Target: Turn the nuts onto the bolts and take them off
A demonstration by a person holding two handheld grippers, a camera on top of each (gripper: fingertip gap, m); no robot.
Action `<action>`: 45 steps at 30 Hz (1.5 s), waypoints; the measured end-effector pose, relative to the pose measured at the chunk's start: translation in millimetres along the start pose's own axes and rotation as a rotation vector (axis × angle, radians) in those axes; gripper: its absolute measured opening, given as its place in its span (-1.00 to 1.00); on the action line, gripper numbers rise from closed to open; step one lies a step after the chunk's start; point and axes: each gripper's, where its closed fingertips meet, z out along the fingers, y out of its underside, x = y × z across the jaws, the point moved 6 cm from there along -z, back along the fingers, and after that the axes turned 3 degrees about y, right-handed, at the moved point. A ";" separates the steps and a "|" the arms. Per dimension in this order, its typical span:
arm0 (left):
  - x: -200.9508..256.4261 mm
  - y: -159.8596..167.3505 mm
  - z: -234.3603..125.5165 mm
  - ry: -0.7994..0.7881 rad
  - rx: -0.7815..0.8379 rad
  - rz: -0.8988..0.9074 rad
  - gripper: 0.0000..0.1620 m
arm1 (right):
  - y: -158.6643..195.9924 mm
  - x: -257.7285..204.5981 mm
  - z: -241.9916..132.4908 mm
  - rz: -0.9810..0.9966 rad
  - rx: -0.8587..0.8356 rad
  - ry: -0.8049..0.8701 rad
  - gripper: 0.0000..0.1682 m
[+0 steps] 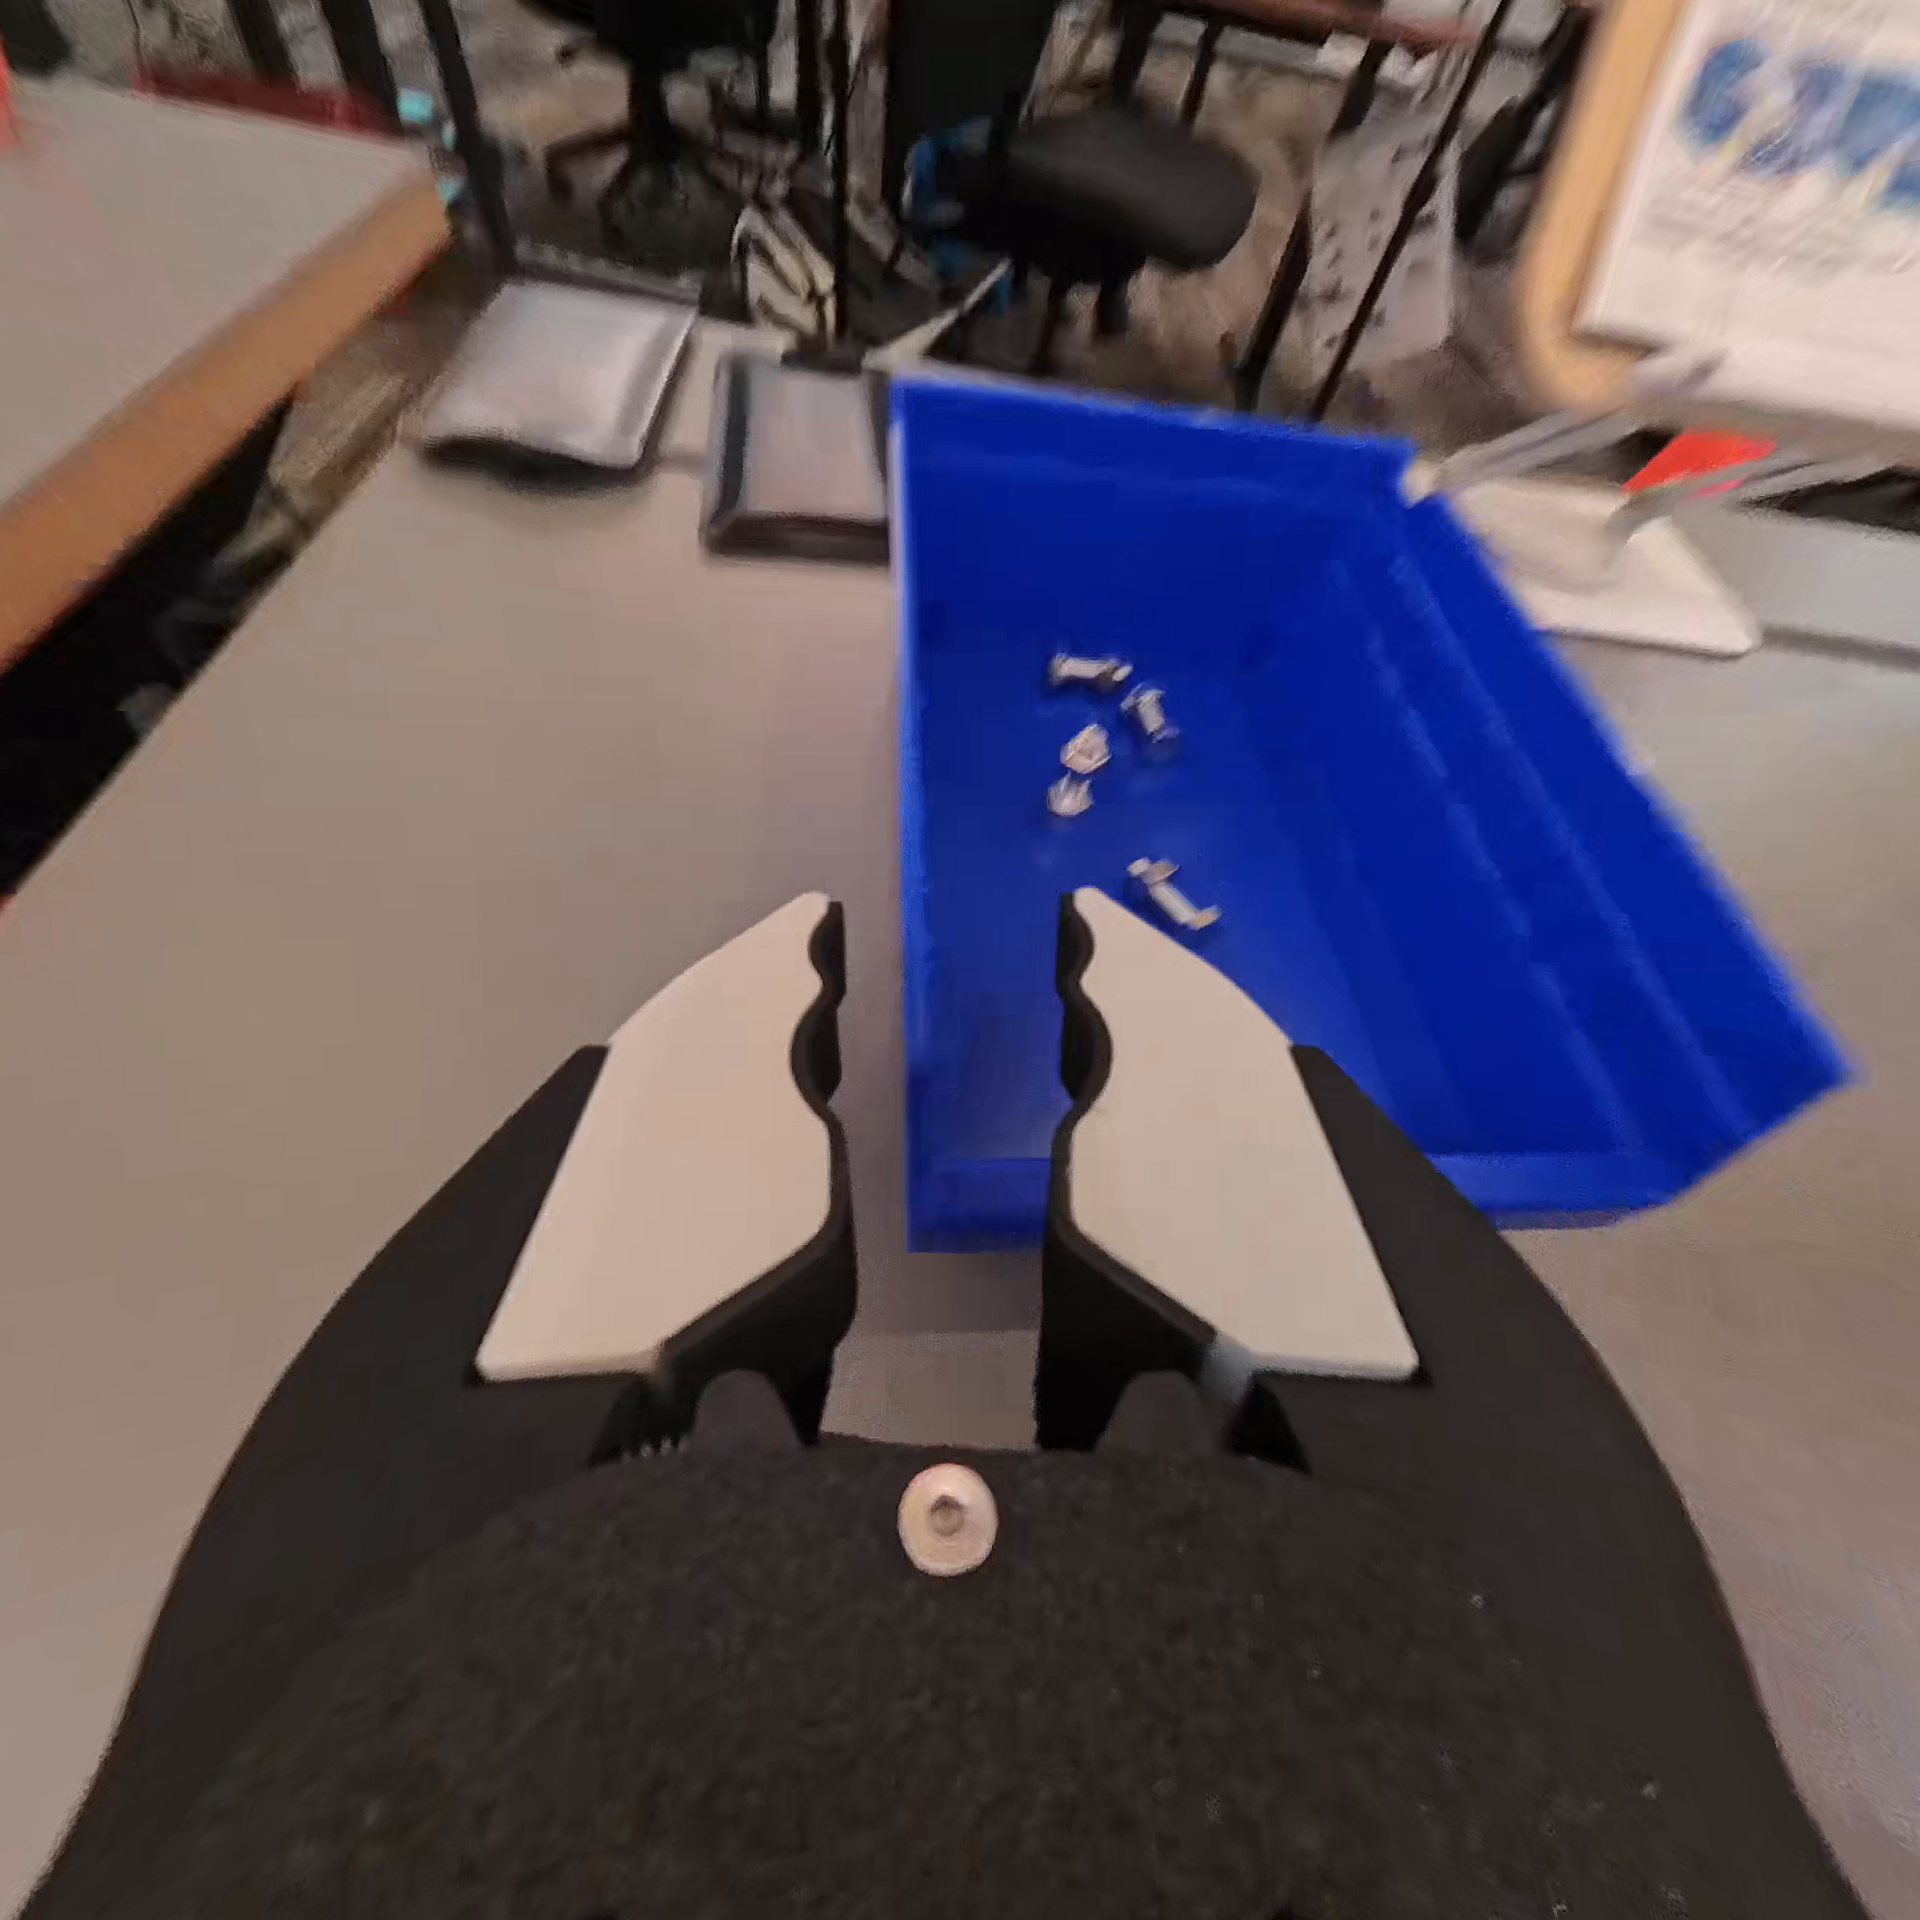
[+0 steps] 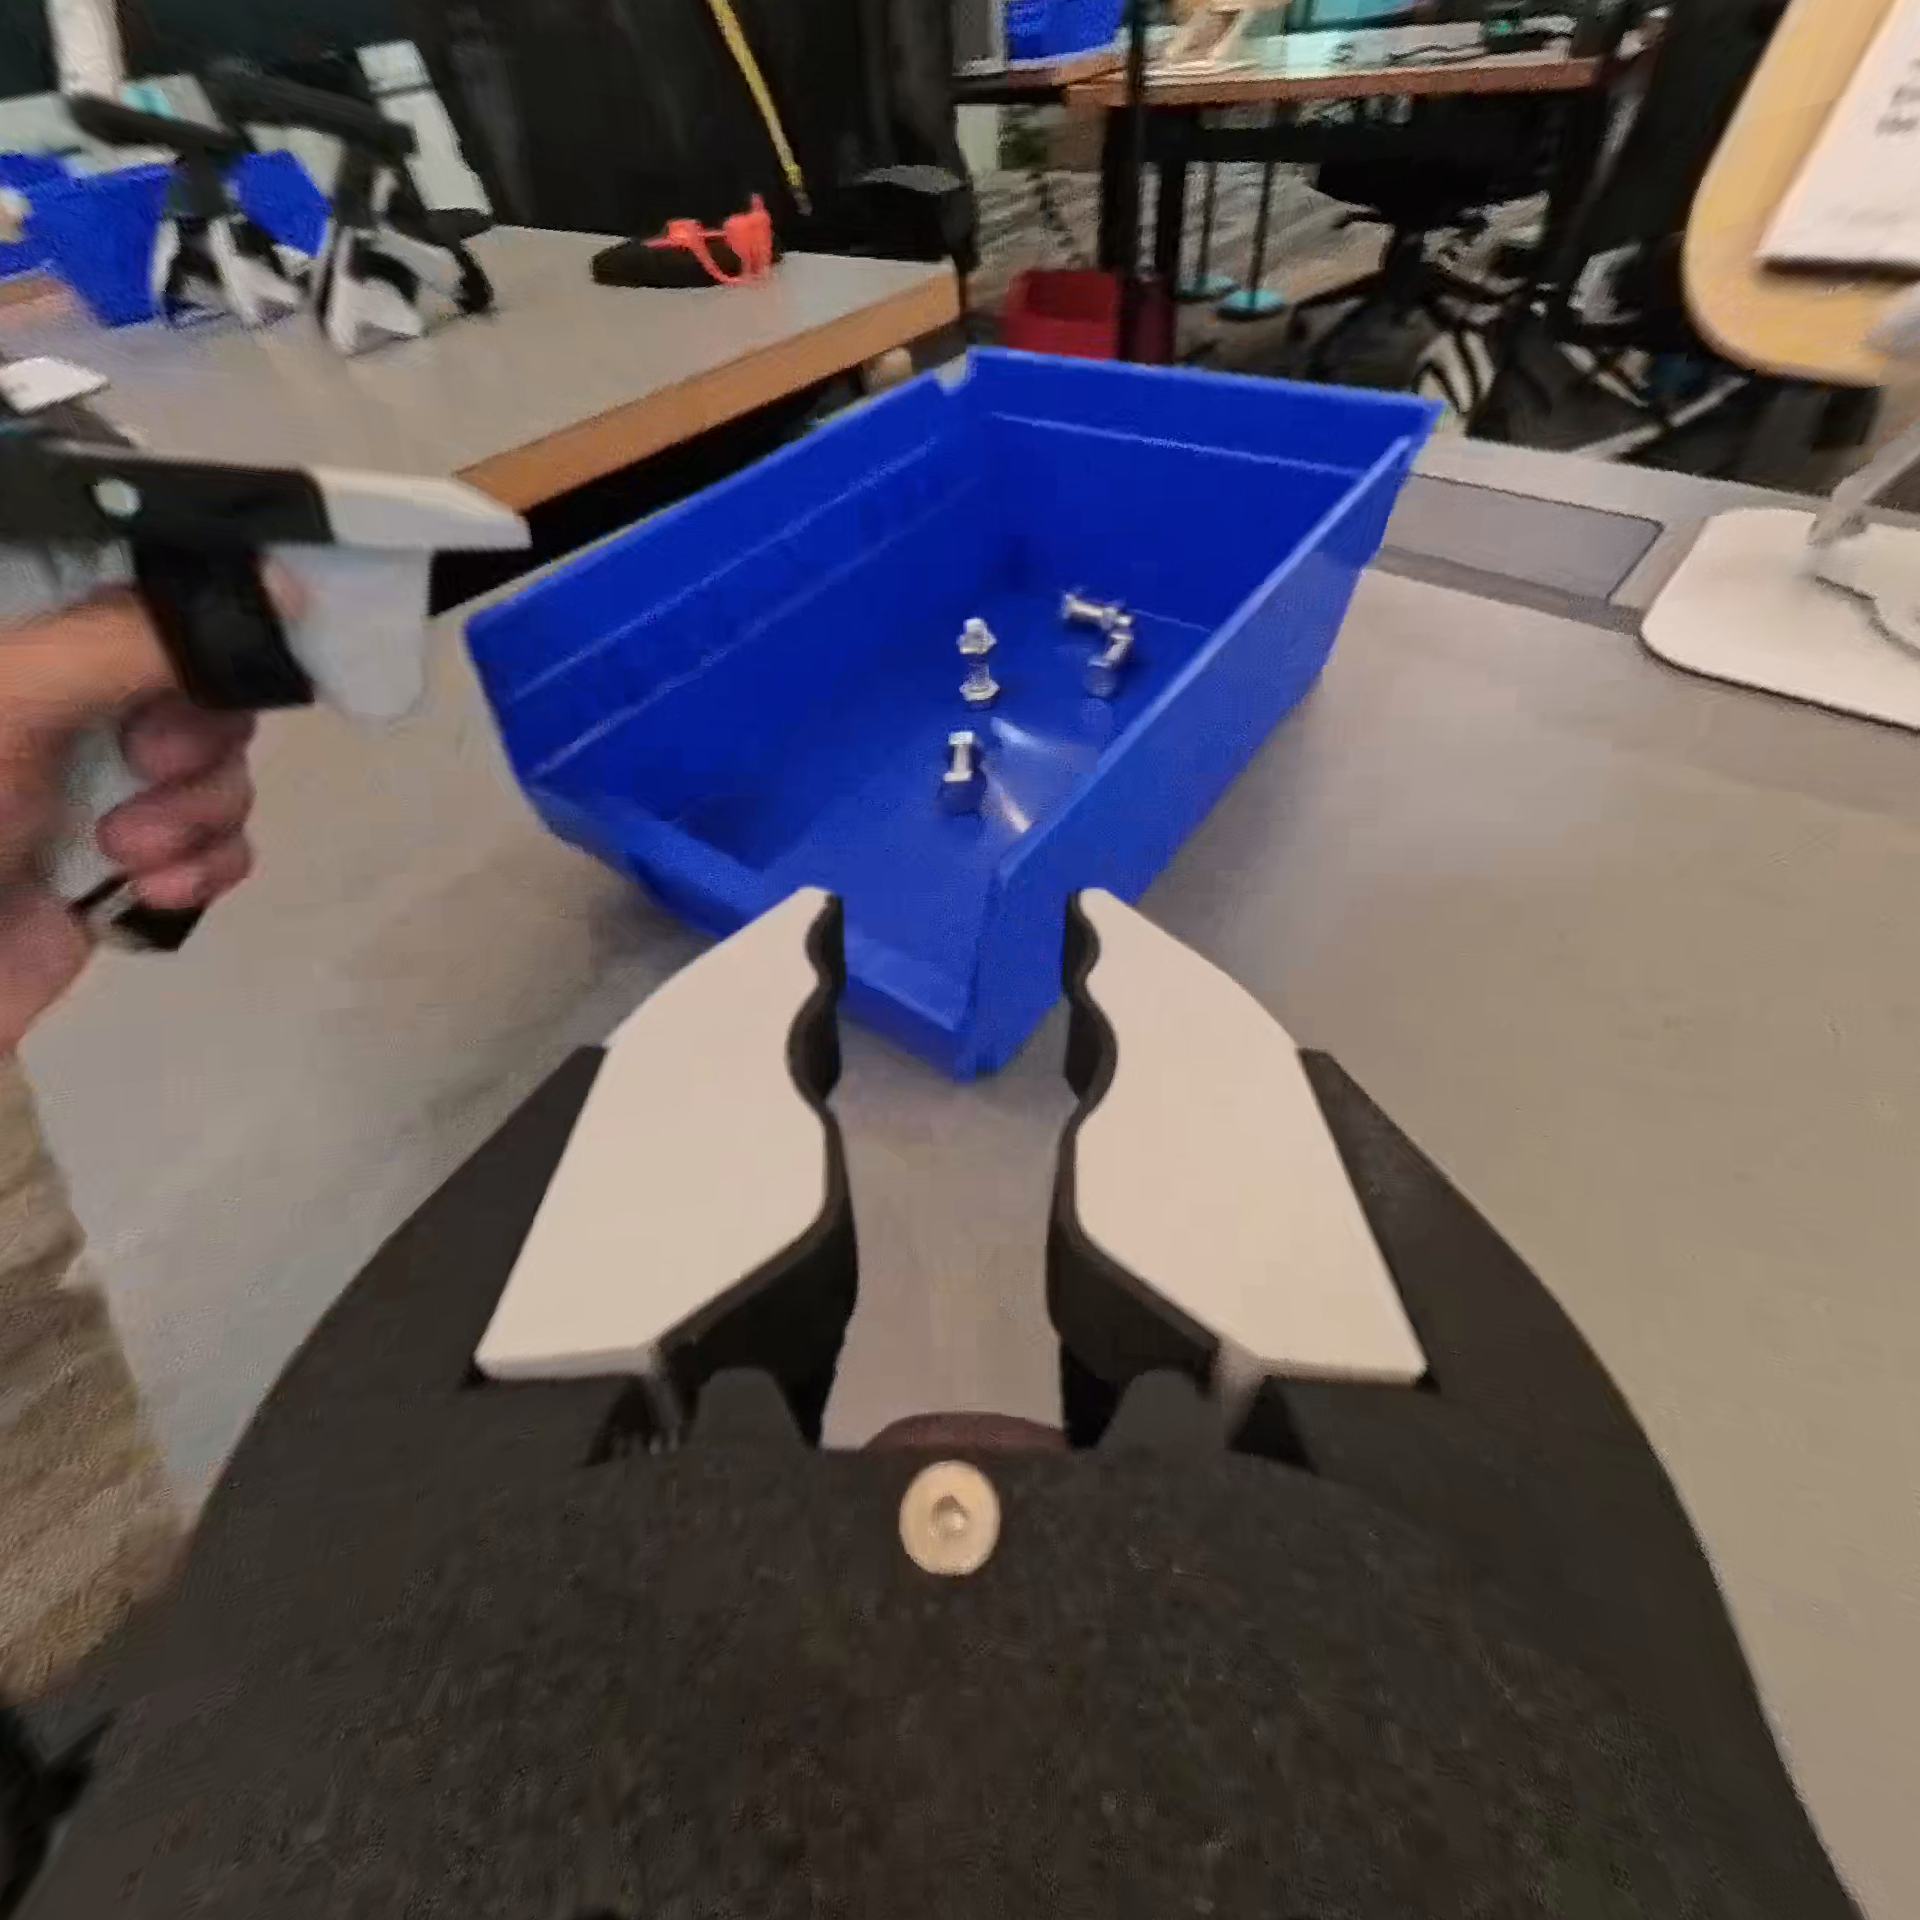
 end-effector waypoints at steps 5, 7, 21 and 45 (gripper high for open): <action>75.9 -20.5 -37.5 0.230 0.021 0.100 -0.35 | -13.3 80.2 -114.1 -0.086 0.000 -0.052 -0.44; 119.0 -11.6 -46.6 0.371 0.013 0.104 -0.34 | -14.1 134.0 -159.7 -0.076 0.034 0.033 -0.42; 182.4 114.0 -28.3 0.214 -0.186 0.102 -0.33 | 115.2 339.4 -327.9 0.186 0.056 0.684 -0.34; 64.8 38.4 152.5 0.047 -0.885 -0.176 -0.42 | 120.7 319.7 -304.4 -0.026 0.022 0.570 -0.45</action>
